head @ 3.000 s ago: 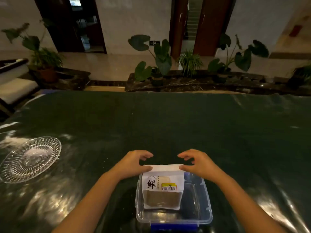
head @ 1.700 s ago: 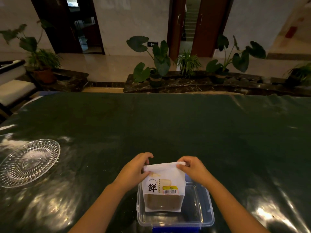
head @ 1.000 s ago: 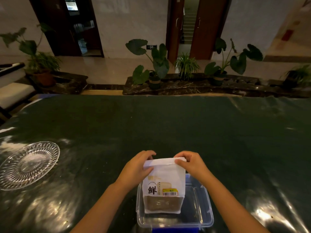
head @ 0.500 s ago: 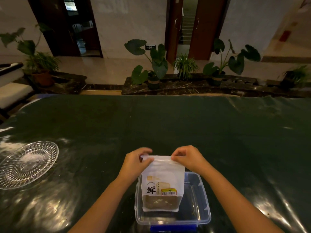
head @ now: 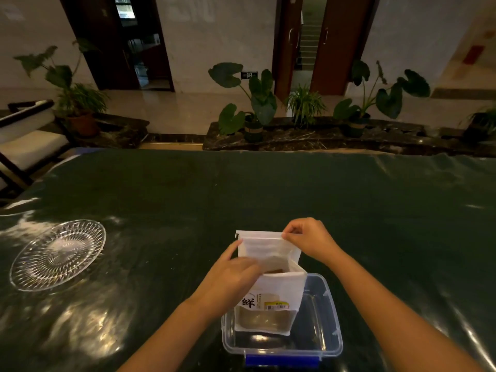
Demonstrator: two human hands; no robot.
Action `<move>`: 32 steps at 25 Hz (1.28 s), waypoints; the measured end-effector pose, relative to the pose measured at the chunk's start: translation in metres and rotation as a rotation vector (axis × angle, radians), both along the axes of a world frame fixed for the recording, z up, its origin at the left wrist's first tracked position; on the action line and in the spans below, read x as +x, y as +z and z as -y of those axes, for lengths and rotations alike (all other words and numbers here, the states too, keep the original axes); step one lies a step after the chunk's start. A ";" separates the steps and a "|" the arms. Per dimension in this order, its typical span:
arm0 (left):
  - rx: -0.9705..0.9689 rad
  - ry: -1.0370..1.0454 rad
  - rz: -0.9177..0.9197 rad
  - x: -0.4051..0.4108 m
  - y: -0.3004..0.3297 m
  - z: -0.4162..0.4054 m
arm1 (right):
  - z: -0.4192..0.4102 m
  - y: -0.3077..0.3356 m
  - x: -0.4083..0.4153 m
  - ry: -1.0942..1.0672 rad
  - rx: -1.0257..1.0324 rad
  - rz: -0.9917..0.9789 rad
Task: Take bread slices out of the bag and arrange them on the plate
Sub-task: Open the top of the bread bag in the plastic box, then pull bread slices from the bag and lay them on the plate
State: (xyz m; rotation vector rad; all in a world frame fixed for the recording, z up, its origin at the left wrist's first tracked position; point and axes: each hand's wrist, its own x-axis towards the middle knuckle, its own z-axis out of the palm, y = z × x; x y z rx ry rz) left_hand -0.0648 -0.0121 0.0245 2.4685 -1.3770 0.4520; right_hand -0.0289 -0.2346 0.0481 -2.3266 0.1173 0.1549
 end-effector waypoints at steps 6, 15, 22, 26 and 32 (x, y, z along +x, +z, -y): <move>-0.036 -0.078 -0.020 -0.026 0.002 -0.025 | 0.012 0.006 0.016 0.031 -0.128 0.029; -0.093 -0.093 -0.038 -0.038 0.010 -0.015 | -0.014 0.018 -0.042 0.352 -0.279 0.471; -0.115 0.007 -0.205 -0.046 0.008 -0.018 | -0.007 0.026 -0.052 0.689 -0.762 0.193; -0.456 0.551 -0.563 -0.028 0.024 -0.003 | 0.001 0.018 -0.058 0.713 -0.859 0.162; 0.190 0.809 -0.579 0.007 0.036 0.039 | -0.001 0.016 -0.062 0.659 -0.822 0.178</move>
